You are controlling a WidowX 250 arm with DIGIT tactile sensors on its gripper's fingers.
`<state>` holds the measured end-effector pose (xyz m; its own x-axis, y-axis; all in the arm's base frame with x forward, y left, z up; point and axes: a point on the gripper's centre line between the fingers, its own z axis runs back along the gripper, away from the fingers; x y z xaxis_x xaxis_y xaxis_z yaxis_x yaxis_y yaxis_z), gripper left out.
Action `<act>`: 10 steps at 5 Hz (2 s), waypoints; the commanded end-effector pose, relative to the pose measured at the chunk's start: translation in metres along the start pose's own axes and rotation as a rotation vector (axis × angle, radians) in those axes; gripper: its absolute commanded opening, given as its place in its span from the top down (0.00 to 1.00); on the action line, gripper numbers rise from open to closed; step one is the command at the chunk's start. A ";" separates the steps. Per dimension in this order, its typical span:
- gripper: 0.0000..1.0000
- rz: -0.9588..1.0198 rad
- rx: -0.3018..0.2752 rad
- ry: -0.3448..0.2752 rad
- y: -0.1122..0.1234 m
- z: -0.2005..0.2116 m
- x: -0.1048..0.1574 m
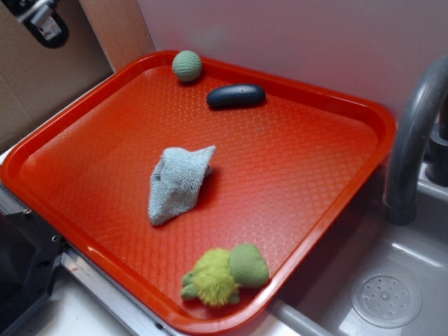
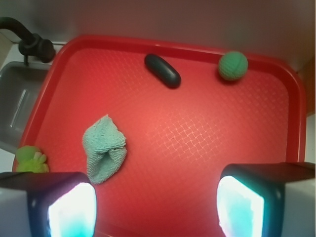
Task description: Grab the plastic pickle.
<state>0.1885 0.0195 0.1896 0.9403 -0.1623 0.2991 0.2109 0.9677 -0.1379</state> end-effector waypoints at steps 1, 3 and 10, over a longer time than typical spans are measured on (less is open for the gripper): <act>0.00 -0.006 0.010 -0.017 0.000 0.005 0.006; 0.00 -0.170 -0.061 -0.001 -0.001 -0.042 0.034; 0.00 -0.425 0.137 -0.037 0.005 -0.178 0.122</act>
<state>0.3393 -0.0258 0.0391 0.7948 -0.5340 0.2884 0.5311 0.8419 0.0953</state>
